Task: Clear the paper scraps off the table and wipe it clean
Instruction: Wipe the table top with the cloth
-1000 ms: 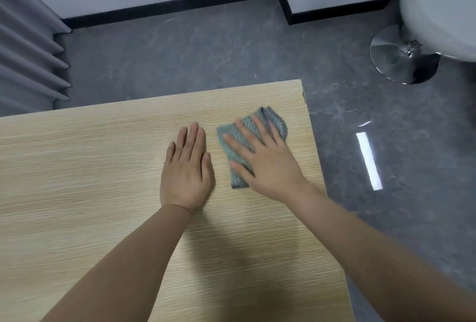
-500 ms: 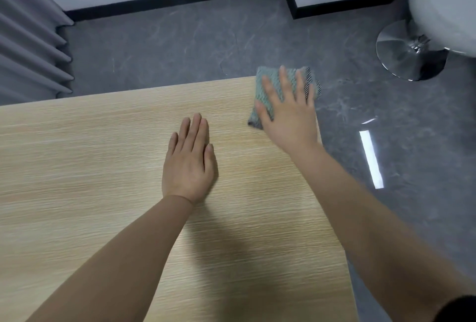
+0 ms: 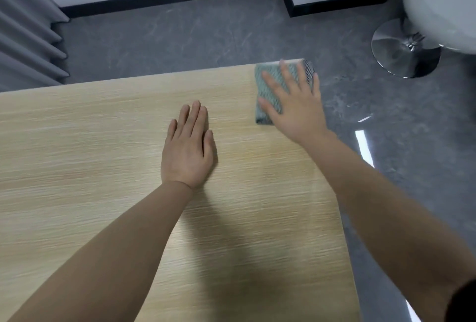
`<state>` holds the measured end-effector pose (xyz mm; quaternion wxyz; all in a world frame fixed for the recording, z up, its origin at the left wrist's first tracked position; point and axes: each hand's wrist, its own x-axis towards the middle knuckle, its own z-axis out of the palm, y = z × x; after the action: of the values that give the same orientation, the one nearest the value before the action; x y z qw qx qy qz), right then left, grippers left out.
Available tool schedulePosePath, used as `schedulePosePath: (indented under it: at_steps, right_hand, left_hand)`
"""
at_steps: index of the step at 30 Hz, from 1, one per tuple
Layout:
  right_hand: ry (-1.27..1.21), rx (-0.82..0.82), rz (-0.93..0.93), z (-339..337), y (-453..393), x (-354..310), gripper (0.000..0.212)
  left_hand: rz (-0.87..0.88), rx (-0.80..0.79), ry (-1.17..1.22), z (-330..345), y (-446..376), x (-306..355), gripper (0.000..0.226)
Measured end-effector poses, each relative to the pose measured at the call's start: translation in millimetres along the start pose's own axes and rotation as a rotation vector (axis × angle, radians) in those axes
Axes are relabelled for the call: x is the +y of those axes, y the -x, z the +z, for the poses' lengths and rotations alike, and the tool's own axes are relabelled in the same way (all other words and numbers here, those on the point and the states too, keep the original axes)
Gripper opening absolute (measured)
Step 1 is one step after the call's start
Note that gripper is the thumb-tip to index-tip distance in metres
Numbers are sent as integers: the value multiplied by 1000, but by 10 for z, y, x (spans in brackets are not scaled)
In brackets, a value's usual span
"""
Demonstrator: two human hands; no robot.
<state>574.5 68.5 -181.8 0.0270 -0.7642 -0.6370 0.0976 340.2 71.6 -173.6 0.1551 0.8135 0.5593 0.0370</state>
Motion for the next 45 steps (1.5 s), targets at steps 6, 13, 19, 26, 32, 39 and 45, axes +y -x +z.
schedulePosePath:
  at_steps: [6, 13, 19, 26, 32, 39, 45]
  right_hand:
    - [17, 22, 107, 57, 122, -221, 60]
    - [38, -63, -242, 214, 1267, -452, 60]
    - [35, -17, -110, 108, 630, -107, 61]
    - [-96, 16, 186, 5, -4, 9, 61]
    - [4, -19, -4, 123, 773, -354, 62]
    - [28, -93, -329, 210, 1399, -422, 62]
    - [14, 34, -60, 127, 517, -155, 62]
  left_hand:
    - [7, 13, -21, 3, 15, 1, 58]
    - [12, 34, -13, 11, 15, 3, 58]
    - [8, 36, -8, 12, 15, -9, 59]
    - [12, 42, -6, 13, 17, -16, 59]
    - [13, 45, -6, 21, 13, -20, 59]
    - [18, 56, -4, 15, 1, -36, 55]
    - [14, 56, 9, 19, 17, -19, 51]
